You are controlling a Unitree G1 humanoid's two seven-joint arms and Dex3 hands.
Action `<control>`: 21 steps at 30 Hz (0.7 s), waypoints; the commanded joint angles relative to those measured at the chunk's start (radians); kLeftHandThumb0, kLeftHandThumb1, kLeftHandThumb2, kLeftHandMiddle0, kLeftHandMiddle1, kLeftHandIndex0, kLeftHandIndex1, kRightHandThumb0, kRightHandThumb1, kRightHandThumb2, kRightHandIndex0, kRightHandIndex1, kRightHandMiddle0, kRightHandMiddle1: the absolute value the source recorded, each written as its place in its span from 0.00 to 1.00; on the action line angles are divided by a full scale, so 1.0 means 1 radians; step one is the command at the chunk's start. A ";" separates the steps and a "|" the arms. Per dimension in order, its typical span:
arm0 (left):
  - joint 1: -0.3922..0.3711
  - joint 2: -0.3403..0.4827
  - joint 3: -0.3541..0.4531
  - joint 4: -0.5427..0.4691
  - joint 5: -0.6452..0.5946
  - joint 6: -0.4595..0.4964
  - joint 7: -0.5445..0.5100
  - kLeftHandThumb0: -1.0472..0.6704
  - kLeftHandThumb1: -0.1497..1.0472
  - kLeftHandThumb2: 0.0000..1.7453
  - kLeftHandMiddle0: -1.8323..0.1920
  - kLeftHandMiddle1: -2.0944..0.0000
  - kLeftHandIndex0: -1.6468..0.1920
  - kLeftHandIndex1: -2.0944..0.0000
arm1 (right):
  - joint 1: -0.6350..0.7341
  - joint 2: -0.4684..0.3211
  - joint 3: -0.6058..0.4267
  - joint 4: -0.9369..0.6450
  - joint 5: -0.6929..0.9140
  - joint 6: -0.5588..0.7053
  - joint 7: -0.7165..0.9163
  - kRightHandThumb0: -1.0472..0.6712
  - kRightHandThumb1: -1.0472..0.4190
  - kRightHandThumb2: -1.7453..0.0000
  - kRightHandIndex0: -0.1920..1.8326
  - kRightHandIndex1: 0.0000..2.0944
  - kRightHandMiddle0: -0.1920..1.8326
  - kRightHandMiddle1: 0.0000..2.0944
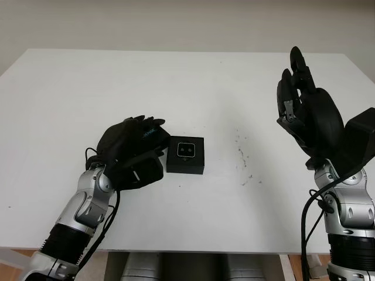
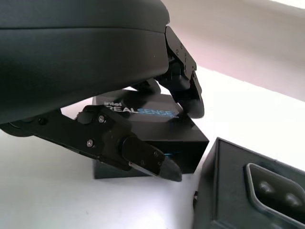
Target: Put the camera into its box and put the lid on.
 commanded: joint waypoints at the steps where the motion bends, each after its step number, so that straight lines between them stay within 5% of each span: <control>1: -0.008 0.016 -0.024 0.024 0.035 -0.006 0.017 0.57 0.94 0.03 0.73 0.41 0.67 0.47 | 0.003 -0.012 -0.011 -0.028 0.004 0.001 0.004 0.31 0.00 0.57 0.00 0.00 0.00 0.00; 14: -0.023 0.040 -0.021 0.099 0.064 -0.083 0.100 0.59 0.91 0.03 0.72 0.44 0.69 0.43 | -0.004 -0.008 -0.016 -0.025 0.016 0.001 0.005 0.31 0.00 0.58 0.00 0.00 0.00 0.00; 21: -0.041 0.069 0.071 0.089 -0.098 -0.165 0.049 0.58 0.92 0.03 0.74 0.38 0.71 0.42 | -0.004 -0.008 -0.011 -0.031 0.008 0.009 0.003 0.28 0.00 0.60 0.00 0.00 0.00 0.00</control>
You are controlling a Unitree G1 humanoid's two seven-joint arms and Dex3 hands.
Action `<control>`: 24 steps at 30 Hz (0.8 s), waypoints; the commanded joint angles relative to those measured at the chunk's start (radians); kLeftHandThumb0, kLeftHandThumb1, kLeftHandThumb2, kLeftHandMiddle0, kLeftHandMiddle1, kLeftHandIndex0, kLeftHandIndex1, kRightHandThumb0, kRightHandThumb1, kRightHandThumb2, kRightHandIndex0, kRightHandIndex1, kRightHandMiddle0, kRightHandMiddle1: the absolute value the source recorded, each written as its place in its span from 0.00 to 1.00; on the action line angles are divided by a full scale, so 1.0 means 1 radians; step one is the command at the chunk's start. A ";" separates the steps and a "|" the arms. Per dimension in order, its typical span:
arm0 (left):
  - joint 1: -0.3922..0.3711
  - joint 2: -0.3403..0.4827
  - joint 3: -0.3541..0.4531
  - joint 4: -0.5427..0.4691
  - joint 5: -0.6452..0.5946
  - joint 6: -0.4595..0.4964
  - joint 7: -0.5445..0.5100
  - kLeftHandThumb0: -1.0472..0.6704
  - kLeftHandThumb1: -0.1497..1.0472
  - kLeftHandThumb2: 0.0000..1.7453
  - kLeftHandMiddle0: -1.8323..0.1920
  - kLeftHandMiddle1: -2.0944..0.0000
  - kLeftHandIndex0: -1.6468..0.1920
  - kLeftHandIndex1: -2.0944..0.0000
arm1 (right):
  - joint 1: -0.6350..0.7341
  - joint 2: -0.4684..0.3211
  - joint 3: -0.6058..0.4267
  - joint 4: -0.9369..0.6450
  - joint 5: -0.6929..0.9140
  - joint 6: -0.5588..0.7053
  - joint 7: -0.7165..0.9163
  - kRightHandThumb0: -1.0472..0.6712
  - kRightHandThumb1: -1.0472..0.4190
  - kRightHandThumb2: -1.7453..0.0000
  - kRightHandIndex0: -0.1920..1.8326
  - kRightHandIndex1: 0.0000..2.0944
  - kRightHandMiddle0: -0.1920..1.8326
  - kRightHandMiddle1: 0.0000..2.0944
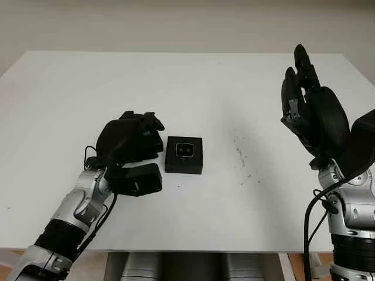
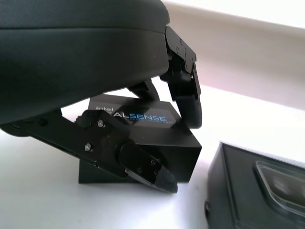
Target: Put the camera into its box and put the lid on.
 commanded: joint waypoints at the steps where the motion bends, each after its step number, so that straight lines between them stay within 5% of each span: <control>1: -0.018 0.021 0.041 -0.036 -0.050 -0.024 -0.025 0.58 0.92 0.03 0.73 0.37 0.71 0.42 | -0.005 -0.005 -0.001 -0.013 -0.001 -0.007 0.003 0.28 0.00 0.60 0.00 0.00 0.00 0.00; 11: -0.037 0.020 0.170 -0.338 -0.349 0.109 -0.312 0.57 0.92 0.03 0.69 0.40 0.69 0.38 | -0.007 0.018 0.045 -0.003 -0.024 0.004 -0.010 0.27 0.00 0.60 0.00 0.00 0.00 0.00; 24: -0.082 0.016 0.142 -0.410 -0.425 0.140 -0.464 0.56 0.92 0.03 0.69 0.34 0.70 0.34 | -0.001 0.038 0.141 0.071 -0.074 -0.019 0.033 0.24 0.00 0.63 0.00 0.00 0.01 0.00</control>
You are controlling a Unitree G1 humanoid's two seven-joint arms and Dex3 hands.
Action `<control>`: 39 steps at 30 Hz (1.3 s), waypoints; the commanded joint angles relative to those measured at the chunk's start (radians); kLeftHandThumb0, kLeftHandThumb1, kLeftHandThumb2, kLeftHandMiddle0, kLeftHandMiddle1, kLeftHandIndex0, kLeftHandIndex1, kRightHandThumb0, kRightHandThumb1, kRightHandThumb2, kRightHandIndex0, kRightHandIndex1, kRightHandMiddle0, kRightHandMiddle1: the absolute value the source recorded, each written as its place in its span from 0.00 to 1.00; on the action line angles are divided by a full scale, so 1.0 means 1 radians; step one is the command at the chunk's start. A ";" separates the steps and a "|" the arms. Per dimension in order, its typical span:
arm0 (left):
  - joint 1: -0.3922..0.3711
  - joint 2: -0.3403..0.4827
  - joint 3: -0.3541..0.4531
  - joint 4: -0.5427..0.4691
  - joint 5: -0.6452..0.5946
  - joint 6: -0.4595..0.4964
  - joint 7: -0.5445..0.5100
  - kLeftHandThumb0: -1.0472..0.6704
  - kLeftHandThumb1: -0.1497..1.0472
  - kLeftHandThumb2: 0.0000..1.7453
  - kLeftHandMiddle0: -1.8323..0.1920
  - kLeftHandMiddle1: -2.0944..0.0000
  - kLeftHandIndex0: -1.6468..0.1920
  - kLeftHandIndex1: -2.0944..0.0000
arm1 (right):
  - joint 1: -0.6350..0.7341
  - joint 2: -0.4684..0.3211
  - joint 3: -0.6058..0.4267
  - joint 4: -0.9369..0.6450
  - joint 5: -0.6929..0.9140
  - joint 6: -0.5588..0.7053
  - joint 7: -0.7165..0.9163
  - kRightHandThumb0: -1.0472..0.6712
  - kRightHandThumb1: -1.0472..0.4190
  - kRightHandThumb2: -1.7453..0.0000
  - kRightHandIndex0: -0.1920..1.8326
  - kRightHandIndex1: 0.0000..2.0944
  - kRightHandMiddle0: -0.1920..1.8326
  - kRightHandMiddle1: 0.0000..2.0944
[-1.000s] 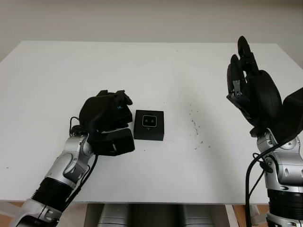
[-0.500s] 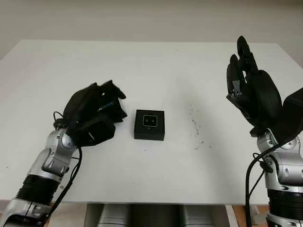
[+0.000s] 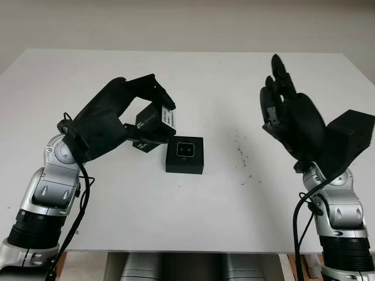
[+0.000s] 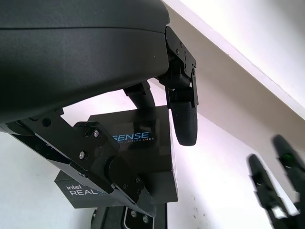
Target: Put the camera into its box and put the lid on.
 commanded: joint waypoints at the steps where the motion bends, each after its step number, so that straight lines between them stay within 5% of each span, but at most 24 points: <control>1: -0.019 -0.006 -0.025 -0.017 0.012 -0.005 -0.009 0.56 0.92 0.03 0.69 0.34 0.70 0.33 | -0.006 0.005 0.016 0.015 -0.016 -0.024 0.001 0.24 0.00 0.63 0.00 0.00 0.01 0.01; 13: -0.037 -0.019 -0.158 0.078 0.186 -0.062 0.012 0.59 0.92 0.03 0.70 0.34 0.71 0.33 | 0.006 0.060 0.049 0.076 -0.009 -0.089 0.031 0.23 0.00 0.69 0.01 0.01 0.02 0.02; 29: -0.045 -0.035 -0.187 0.179 0.256 -0.136 0.026 0.59 0.92 0.03 0.73 0.31 0.72 0.31 | 0.013 0.064 0.040 0.086 0.002 -0.094 0.031 0.23 0.00 0.70 0.01 0.02 0.02 0.02; 39: -0.067 -0.128 -0.166 0.095 0.187 0.084 -0.024 0.58 0.93 0.03 0.71 0.32 0.72 0.32 | 0.023 0.063 0.041 0.068 -0.001 -0.081 0.021 0.23 0.00 0.70 0.01 0.02 0.02 0.03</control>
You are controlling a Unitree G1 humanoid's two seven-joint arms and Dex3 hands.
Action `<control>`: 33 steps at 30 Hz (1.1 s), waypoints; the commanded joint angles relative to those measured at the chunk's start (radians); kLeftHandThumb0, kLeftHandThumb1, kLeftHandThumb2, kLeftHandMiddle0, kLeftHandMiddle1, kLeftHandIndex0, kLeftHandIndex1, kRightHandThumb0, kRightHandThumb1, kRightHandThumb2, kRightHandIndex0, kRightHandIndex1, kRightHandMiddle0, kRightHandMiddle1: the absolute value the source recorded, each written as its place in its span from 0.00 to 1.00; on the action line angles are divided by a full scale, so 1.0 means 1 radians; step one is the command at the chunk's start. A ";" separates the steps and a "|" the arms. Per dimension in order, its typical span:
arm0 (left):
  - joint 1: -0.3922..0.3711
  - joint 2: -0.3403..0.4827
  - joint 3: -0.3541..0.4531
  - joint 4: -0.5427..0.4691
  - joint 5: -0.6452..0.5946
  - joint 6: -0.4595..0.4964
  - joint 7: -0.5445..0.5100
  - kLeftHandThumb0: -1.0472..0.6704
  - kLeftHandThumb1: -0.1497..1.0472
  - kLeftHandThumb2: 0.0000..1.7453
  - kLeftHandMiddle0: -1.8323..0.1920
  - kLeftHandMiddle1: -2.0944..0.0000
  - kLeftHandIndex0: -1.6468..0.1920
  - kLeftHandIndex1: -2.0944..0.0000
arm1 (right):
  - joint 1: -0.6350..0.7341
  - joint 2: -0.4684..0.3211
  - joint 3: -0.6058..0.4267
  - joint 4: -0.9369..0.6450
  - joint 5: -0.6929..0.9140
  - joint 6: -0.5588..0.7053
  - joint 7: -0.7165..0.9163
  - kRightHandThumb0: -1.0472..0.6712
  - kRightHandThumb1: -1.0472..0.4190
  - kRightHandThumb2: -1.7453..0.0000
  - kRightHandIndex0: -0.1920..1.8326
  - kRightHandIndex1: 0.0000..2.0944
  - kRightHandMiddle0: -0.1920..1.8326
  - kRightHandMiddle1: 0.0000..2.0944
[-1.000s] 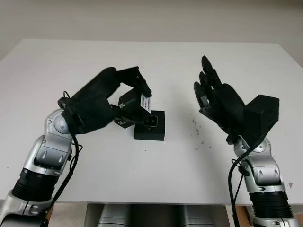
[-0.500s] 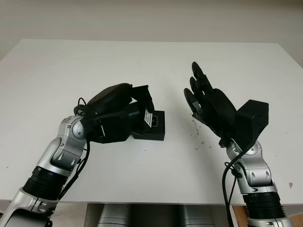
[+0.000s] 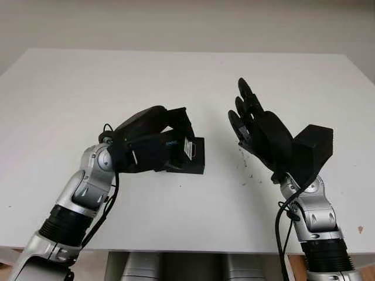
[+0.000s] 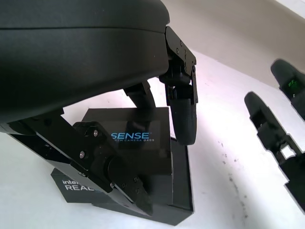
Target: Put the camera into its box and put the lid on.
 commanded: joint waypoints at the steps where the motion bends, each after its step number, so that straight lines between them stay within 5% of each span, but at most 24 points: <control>1: -0.036 -0.018 0.007 -0.029 -0.012 0.025 -0.005 0.59 0.93 0.03 0.71 0.33 0.73 0.32 | 0.005 0.004 -0.010 -0.016 0.003 -0.007 -0.003 0.23 0.00 0.70 0.01 0.02 0.03 0.03; 14: -0.114 -0.061 -0.048 -0.015 0.015 0.153 -0.022 0.60 0.91 0.03 0.67 0.38 0.70 0.33 | 0.021 0.011 0.002 -0.040 -0.007 0.017 -0.026 0.21 0.00 0.70 0.01 0.02 0.02 0.02; 33: -0.061 -0.037 -0.105 -0.002 0.040 0.119 -0.056 0.61 0.89 0.03 0.67 0.36 0.68 0.31 | 0.036 0.028 0.000 -0.049 -0.023 0.009 -0.037 0.22 0.00 0.70 0.01 0.03 0.02 0.03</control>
